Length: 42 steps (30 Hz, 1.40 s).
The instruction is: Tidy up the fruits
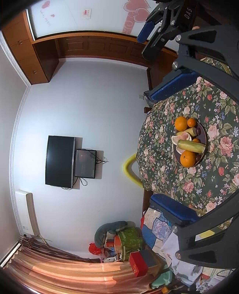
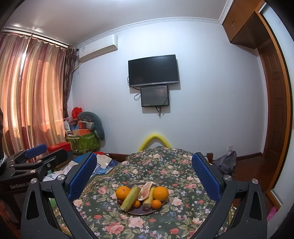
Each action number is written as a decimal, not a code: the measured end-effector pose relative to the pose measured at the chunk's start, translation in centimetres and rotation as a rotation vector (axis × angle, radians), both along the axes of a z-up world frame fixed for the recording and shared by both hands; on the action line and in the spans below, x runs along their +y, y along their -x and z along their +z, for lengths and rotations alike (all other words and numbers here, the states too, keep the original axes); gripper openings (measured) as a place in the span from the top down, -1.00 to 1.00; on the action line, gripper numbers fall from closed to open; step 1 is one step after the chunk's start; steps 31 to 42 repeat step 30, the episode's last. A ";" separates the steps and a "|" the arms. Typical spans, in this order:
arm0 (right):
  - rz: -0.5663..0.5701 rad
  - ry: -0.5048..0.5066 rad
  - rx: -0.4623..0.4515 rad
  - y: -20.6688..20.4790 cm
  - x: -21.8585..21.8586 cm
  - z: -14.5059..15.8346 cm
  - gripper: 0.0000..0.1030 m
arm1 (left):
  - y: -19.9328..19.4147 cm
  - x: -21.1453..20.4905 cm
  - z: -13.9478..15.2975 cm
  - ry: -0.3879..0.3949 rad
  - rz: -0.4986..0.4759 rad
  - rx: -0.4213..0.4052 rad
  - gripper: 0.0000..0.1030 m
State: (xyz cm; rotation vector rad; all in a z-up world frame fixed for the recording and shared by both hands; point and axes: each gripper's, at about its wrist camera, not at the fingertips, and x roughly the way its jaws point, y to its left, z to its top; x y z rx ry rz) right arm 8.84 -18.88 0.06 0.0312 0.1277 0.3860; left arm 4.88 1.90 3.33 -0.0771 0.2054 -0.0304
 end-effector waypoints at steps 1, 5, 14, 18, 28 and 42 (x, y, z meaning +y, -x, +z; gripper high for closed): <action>0.000 -0.001 -0.001 0.0 0.0 0.0 -1.00 | 0.0 0.0 0.0 0.000 0.000 0.000 -1.00; -0.001 -0.002 -0.002 0.1 -0.1 0.1 -1.00 | 0.0 0.0 0.0 0.001 -0.005 -0.001 -1.00; 0.000 -0.007 -0.007 0.2 -0.1 0.2 -1.00 | 0.0 -0.1 -0.1 -0.005 -0.016 0.001 -1.00; -0.001 -0.005 -0.007 0.2 -0.1 0.2 -1.00 | 0.1 -0.1 0.0 0.001 -0.019 0.005 -1.00; -0.005 -0.005 -0.002 -0.1 -0.2 0.1 -1.00 | 0.2 0.3 -0.1 0.020 -0.017 0.002 -1.00; -0.009 -0.002 -0.001 -0.1 -0.2 -0.1 -1.00 | 0.0 0.2 -0.1 0.015 -0.016 0.004 -1.00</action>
